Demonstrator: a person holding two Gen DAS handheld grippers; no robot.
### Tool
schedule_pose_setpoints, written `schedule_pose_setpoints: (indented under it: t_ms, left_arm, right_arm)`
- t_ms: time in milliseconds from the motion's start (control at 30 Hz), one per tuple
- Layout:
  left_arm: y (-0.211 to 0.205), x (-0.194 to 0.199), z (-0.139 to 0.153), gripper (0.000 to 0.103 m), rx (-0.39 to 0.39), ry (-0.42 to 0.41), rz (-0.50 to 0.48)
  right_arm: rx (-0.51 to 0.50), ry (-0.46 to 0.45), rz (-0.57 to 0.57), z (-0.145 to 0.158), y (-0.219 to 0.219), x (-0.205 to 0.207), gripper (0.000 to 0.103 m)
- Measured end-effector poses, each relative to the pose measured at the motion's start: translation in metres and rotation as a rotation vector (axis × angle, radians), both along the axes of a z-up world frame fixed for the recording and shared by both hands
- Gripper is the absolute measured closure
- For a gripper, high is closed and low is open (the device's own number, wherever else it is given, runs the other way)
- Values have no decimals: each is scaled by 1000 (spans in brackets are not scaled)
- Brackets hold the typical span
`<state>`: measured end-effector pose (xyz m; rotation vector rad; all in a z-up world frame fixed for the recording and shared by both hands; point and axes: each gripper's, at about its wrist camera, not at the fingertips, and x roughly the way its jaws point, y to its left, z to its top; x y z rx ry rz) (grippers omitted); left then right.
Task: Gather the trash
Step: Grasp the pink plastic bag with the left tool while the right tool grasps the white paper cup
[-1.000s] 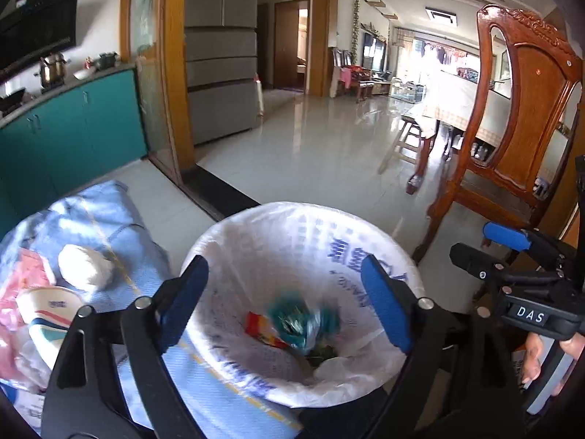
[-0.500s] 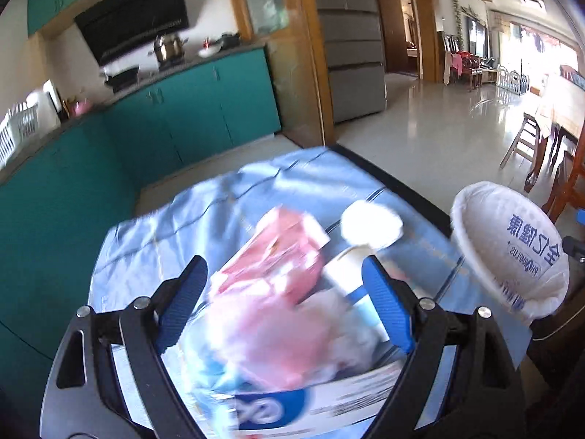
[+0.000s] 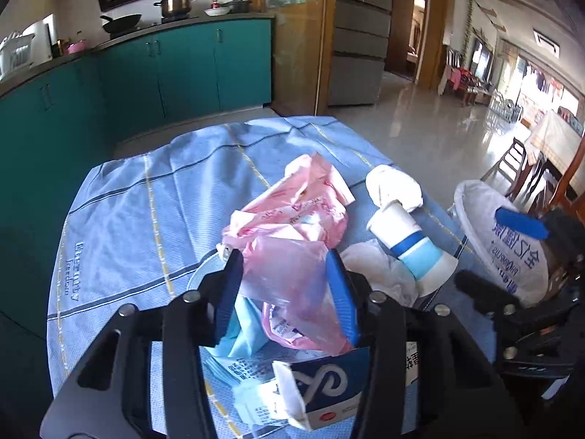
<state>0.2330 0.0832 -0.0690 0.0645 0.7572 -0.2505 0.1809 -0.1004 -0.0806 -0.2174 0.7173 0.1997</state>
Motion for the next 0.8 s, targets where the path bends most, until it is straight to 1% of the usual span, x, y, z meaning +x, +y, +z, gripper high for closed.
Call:
schedule_pose_setpoints:
  t_ms: [33, 67, 133, 167, 300, 367, 467, 500, 567, 600, 667, 733, 800]
  left_arm:
    - [4, -2, 4, 58, -6, -11, 9]
    - [7, -3, 6, 62, -7, -21, 15]
    - [13, -8, 13, 62, -11, -41, 22]
    - [15, -9, 15, 63, -12, -48, 26]
    - [23, -13, 22, 63, -21, -67, 33]
    - [30, -15, 24, 63, -40, -67, 30]
    - [39, -16, 24, 63, -62, -63, 38]
    - [42, -16, 23, 63, -66, -59, 42]
    - [47, -14, 21, 53, -73, -47, 58]
    - [50, -12, 19, 50, -78, -39, 68]
    - [52, -10, 16, 39, -93, -22, 76]
    - [50, -9, 14, 32, -105, -18, 76]
    - [45, -10, 13, 26, -110, -27, 57]
  right_arm:
    - [1, 4, -1, -1, 1, 3, 21]
    - [4, 8, -3, -2, 1, 6, 21]
    - [19, 27, -7, -8, -1, 11, 21]
    - [37, 41, -4, -11, -4, 15, 21]
    - [185, 104, 1, -24, -20, 34, 21]
    - [219, 137, -9, -32, -21, 45, 21]
    - [242, 182, 0, -43, -16, 57, 21]
    - [257, 199, 13, -47, -13, 59, 25]
    - [287, 217, 41, -49, -10, 58, 36]
    - [297, 218, 49, -49, -7, 57, 36]
    - [306, 218, 56, -48, -7, 54, 37]
    - [313, 216, 55, -46, -7, 49, 37]
    - [297, 200, 45, -42, -9, 40, 37]
